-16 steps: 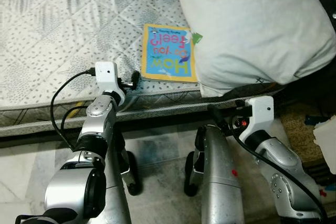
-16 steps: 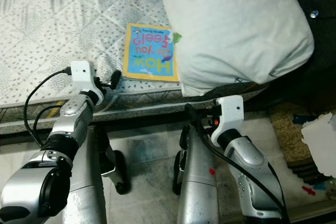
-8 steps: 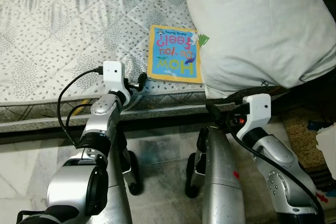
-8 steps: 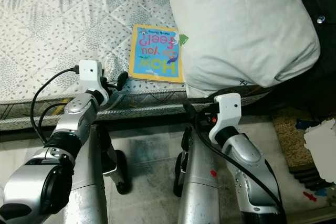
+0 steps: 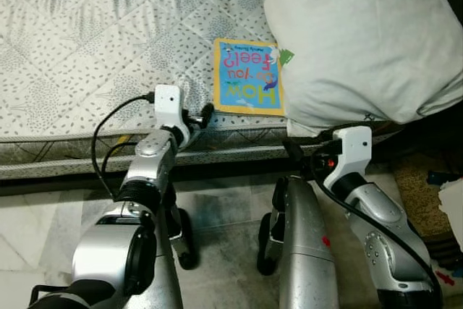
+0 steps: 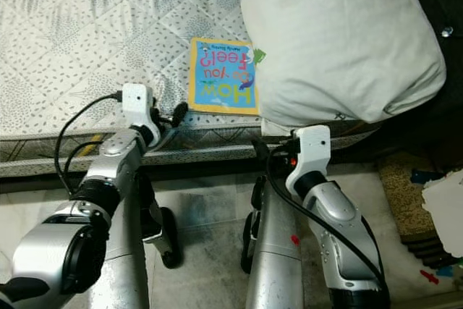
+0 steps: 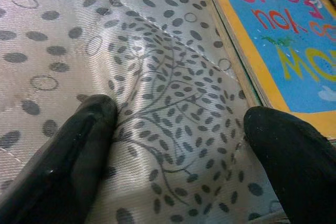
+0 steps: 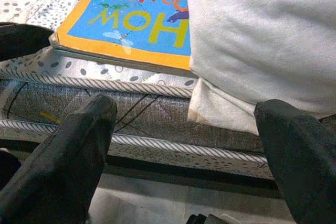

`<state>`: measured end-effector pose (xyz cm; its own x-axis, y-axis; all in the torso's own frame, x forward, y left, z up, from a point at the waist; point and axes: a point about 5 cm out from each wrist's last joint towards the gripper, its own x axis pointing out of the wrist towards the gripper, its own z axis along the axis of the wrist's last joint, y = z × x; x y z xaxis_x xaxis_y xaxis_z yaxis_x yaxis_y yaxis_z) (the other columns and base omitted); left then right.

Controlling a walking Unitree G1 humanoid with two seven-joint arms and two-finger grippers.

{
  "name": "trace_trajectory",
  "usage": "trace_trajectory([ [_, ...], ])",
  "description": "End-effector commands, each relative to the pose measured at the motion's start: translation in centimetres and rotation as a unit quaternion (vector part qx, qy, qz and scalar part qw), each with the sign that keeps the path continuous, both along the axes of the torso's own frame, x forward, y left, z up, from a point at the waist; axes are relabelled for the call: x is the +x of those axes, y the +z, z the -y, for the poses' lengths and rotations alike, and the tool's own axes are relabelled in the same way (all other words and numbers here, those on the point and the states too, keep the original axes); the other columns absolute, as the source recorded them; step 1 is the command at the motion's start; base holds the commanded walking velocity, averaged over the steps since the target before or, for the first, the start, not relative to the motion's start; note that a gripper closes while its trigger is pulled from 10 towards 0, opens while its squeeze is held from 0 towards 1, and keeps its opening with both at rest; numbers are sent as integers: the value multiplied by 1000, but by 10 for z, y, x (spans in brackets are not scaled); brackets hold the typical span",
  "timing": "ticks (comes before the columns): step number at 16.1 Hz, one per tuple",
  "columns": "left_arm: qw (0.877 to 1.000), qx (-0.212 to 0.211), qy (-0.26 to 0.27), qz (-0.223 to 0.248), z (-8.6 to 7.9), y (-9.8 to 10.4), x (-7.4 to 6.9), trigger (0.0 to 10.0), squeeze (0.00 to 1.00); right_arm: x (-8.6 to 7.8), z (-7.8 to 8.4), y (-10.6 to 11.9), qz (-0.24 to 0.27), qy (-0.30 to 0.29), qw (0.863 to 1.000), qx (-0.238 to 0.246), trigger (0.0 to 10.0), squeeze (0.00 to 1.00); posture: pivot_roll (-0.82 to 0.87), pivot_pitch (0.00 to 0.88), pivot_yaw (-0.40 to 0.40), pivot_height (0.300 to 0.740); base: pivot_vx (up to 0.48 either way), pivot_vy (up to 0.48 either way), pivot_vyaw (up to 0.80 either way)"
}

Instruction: Clean up the room

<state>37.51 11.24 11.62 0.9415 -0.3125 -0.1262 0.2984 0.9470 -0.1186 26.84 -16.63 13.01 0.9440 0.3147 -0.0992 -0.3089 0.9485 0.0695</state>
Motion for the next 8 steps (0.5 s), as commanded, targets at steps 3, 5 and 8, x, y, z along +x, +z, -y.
trace_trajectory([
  [3,997,-20,-58,-44,30,-25,-19,10000,0,-3,1,-9,-15,-2,1000,0,10000,0,-190,328,-43,546,0,0,0],
  [5,998,-47,-31,-11,33,-20,-31,10000,0,-1,-2,-10,-14,0,1000,2,10000,0,-185,321,-42,546,0,0,0],
  [8,996,-75,47,14,23,-18,-50,10000,0,1,-2,-12,-14,1,1000,3,10000,0,-175,313,-43,546,0,0,0],
])
